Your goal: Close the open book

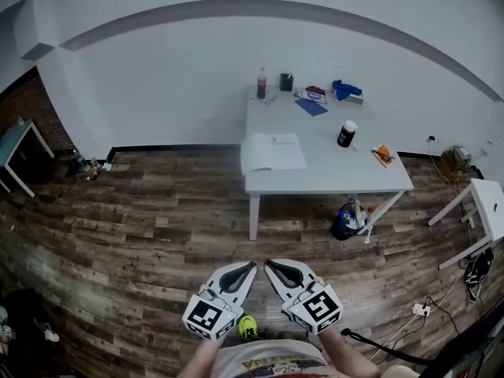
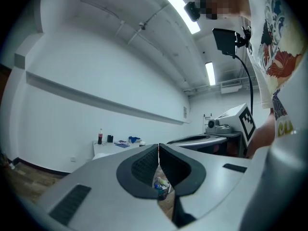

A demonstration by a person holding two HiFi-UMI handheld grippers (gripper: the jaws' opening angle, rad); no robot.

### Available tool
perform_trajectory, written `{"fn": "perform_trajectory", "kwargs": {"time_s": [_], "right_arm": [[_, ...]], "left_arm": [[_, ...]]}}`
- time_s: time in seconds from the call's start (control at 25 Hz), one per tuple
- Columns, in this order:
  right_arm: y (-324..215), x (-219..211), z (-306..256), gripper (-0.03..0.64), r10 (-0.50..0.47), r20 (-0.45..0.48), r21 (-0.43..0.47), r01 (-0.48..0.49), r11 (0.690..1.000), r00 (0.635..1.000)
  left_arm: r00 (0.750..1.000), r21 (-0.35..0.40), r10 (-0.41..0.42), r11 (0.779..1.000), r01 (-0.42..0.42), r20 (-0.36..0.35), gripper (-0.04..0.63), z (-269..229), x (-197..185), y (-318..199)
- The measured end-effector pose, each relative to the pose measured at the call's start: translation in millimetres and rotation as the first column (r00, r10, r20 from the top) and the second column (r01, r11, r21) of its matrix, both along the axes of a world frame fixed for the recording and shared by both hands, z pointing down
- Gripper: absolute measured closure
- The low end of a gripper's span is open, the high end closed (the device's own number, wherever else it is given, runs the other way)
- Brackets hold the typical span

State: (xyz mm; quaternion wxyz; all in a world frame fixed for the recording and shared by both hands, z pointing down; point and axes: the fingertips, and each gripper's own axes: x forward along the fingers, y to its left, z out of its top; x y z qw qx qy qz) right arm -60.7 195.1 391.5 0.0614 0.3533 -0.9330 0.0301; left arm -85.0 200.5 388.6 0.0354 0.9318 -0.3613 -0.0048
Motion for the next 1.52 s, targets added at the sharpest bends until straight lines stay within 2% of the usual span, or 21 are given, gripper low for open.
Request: {"fn": "perform_trajectory", "kwargs": {"time_s": [0.32,0.52,0.64,0.84,1.12,1.52], "right_arm": [[-53.5,3.6,7.3,0.595,0.034,-0.004,-0.018,-0.034,0.999,0.999],[-95.5,17.1,16.0,0.595,0.033,-0.055,-0.005,-0.033,0.999,0.998],[-127.0,28.5,17.2,0.595,0.029,-0.052,-0.009,-0.03,1.0,0.998],[-183.0,44.6,10.2,0.595,0.003,-0.037,0.001,-0.003,1.0,0.999],[-246.4,74.4,18.5,0.595,-0.046,-0.03,-0.033,0.045,0.998,0.998],[-308.1,101.0,32.1,0.595,-0.128,-0.021,-0.057,0.126,0.99,0.992]], "left_arm": [[1.0,-0.014,0.017,1.0,-0.017,-0.015,0.581,4.5,-1.7,-56.3],[1.0,-0.031,-0.007,0.999,0.007,-0.021,0.581,9.7,10.6,-100.0],[0.999,-0.028,-0.032,0.999,0.031,-0.027,0.581,5.6,20.0,-129.7],[0.999,-0.025,-0.045,0.999,0.045,-0.018,0.581,3.6,38.9,-181.2],[0.997,-0.055,-0.076,0.996,0.077,0.016,0.581,18.0,71.9,-248.3],[0.992,-0.088,-0.128,0.988,0.129,0.015,0.581,29.6,103.5,-309.9]]}}
